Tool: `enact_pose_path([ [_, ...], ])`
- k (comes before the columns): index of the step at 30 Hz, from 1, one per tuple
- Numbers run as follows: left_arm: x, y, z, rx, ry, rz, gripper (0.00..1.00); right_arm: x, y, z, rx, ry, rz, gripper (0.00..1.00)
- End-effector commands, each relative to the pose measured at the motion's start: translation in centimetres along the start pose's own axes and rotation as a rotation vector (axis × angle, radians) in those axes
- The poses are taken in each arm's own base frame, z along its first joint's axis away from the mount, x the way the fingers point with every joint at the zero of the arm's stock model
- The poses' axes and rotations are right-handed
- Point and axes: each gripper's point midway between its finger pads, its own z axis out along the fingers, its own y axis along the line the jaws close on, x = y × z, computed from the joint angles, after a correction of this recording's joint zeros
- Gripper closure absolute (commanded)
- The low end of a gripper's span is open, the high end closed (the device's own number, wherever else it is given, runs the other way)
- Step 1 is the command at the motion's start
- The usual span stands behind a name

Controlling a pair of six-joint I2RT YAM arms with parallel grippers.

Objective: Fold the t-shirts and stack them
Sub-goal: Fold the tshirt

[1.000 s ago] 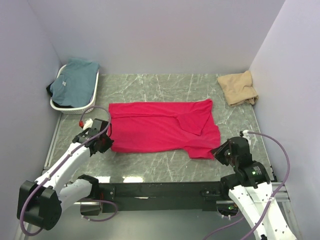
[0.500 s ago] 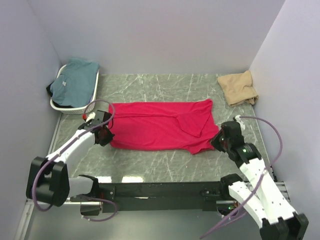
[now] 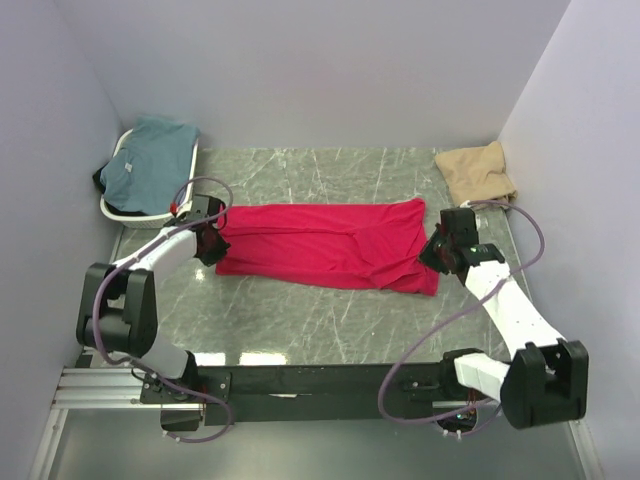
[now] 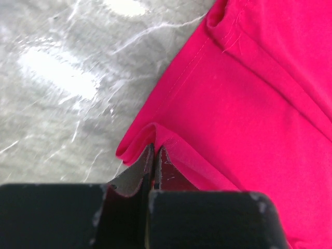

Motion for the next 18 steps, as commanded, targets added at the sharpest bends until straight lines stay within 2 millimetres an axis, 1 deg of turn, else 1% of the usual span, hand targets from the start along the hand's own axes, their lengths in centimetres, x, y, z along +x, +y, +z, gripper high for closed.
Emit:
enact_pose_path([
  [1,-1.5,-1.8,0.6,0.039,-0.016,0.019,0.99,-4.1,1.9,0.5,-0.070,-0.071,-0.027,1.00],
  [5,-2.0,-2.3,1.2,0.043,-0.005,0.036,0.99,-5.7,1.5,1.3,-0.046,-0.068,-0.031,1.00],
  [7,-2.1,-2.5,1.2,0.044,0.009,0.054,0.99,-6.0,1.5,1.6,-0.043,-0.066,-0.043,1.00],
  [10,-2.1,-1.7,0.8,0.017,0.009,0.077,0.99,-6.4,1.1,1.9,-0.029,-0.048,-0.062,1.00],
  [12,-2.3,-1.1,0.6,-0.001,-0.001,0.081,0.99,-6.7,0.3,1.9,0.009,-0.055,-0.073,1.00],
  [13,-2.4,-0.7,0.3,-0.009,-0.009,0.077,0.99,-6.7,0.2,1.9,0.009,-0.061,-0.079,1.00],
  [15,-2.9,0.0,0.0,-0.018,-0.017,0.068,0.99,-7.6,-1.2,1.9,0.036,-0.081,-0.055,1.00],
  [18,-3.4,0.4,-0.4,-0.014,-0.025,0.057,0.99,-8.2,-1.8,1.7,0.046,-0.093,-0.056,1.00],
])
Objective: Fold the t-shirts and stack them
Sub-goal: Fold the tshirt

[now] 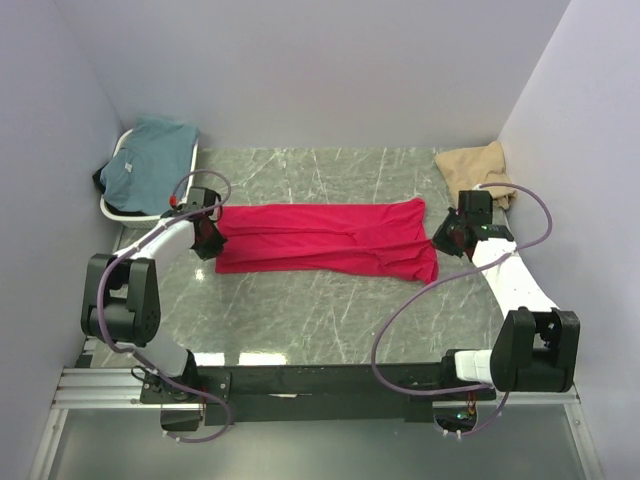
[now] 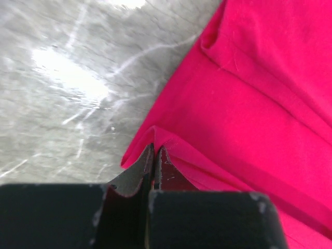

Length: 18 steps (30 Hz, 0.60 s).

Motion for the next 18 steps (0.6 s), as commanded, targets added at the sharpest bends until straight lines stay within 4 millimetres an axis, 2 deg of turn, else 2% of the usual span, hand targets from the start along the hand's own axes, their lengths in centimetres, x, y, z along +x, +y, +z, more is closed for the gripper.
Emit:
enact_pose_path([
  [1,-2.4,0.7,-1.8,0.000,-0.067,-0.003,0.98,-3.2,-1.1,-0.5,0.027,-0.082,-0.010,1.00],
  [10,-2.9,0.7,-1.1,-0.003,-0.062,0.007,0.96,-3.3,-0.6,1.7,-0.001,-0.021,-0.020,1.00],
  [15,-2.8,0.1,-0.3,0.015,-0.045,0.005,0.95,-4.6,0.5,2.5,-0.033,-0.033,-0.017,1.00],
  [18,-3.4,-0.6,0.0,0.029,-0.046,0.001,0.94,-5.4,1.0,3.2,-0.042,-0.031,-0.013,1.00],
])
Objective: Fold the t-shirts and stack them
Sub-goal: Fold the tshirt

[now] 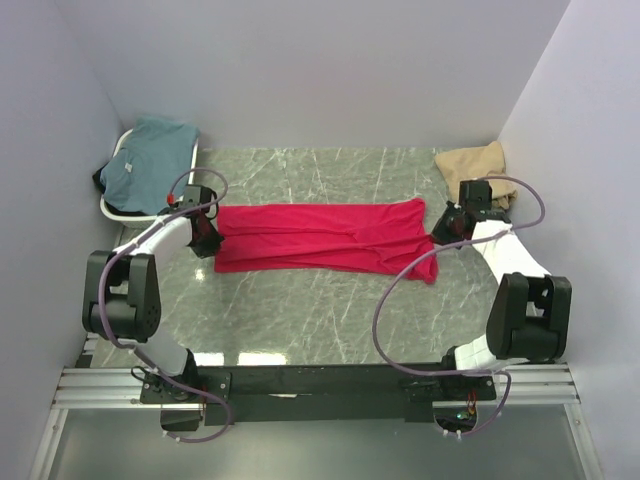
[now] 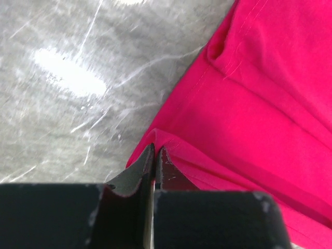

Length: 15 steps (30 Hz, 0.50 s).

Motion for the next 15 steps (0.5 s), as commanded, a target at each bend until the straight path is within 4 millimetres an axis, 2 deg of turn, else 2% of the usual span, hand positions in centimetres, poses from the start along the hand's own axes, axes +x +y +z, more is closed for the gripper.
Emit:
enact_pose_path([
  [1,-2.8,-1.8,0.1,0.043,-0.052,0.002,0.94,-4.6,1.9,-0.1,-0.049,-0.105,-0.012,1.00],
  [5,-3.7,-3.0,0.6,0.063,-0.053,0.002,0.91,-5.6,2.8,0.9,-0.076,-0.090,-0.013,1.00],
  [9,-4.3,-4.3,1.4,0.088,-0.046,0.004,0.87,-6.3,3.7,2.8,-0.090,-0.045,-0.016,1.00],
  [10,-4.3,-4.5,1.7,0.091,-0.040,0.005,0.85,-6.5,3.7,3.2,-0.089,-0.037,-0.011,0.88],
  [11,-4.3,-4.8,1.9,0.098,-0.032,0.004,0.79,-6.6,3.7,3.6,-0.087,-0.033,-0.009,0.72],
  [13,-4.4,-5.2,2.4,0.107,-0.026,0.003,0.65,-6.9,4.3,4.4,-0.109,-0.023,-0.007,0.59],
  [14,-4.4,-5.5,2.5,0.114,-0.023,0.003,0.52,-7.0,4.6,4.5,-0.124,-0.025,-0.009,0.56],
  [15,-4.4,-5.6,2.7,0.116,-0.021,0.002,0.43,-7.4,4.8,4.6,-0.134,-0.037,-0.005,0.51],
])
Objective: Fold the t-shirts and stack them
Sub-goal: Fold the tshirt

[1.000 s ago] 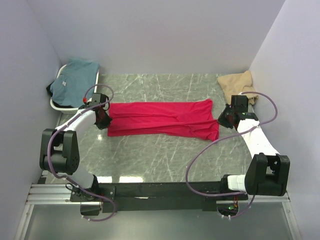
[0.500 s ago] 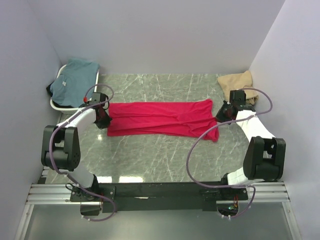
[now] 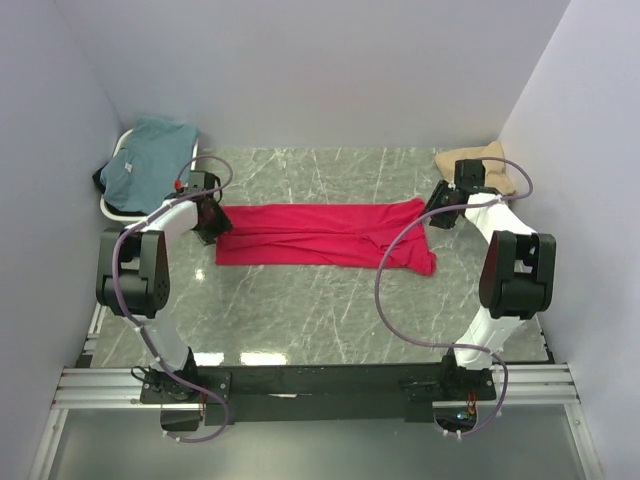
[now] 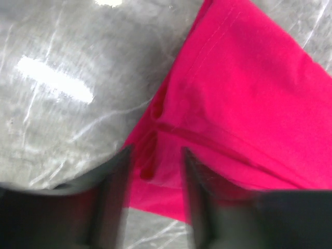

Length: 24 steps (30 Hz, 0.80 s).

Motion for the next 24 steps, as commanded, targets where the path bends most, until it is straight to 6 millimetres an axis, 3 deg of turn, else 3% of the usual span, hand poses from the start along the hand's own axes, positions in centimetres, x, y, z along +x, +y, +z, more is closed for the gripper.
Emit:
enact_pose_path([
  [1,-1.7,-1.8,0.3,0.057,-0.025,-0.011,0.32,-2.9,1.8,-0.2,-0.077,-0.073,-0.013,0.44],
  [2,-1.8,-1.9,0.3,0.056,-0.030,-0.019,0.22,-3.0,2.2,-0.4,-0.091,-0.081,-0.019,0.44],
  [6,-3.0,-2.7,-1.5,0.108,-0.083,-0.021,0.09,-3.3,3.5,-2.7,-0.164,-0.126,-0.045,0.43],
  [11,-2.9,-4.7,-3.5,0.223,-0.084,-0.002,0.05,-0.4,5.6,-3.5,-0.252,-0.031,-0.049,0.43],
  [17,-0.9,-8.1,-6.0,0.369,-0.073,0.079,0.03,3.5,5.7,-2.6,-0.261,0.041,-0.023,0.45],
  [22,1.4,-9.6,-5.6,0.406,-0.024,0.128,0.03,5.5,5.9,-1.6,-0.285,0.086,-0.010,0.47],
  [24,2.5,-10.3,-5.2,0.414,0.001,0.147,0.04,6.9,7.3,-1.5,-0.292,0.109,-0.045,0.46],
])
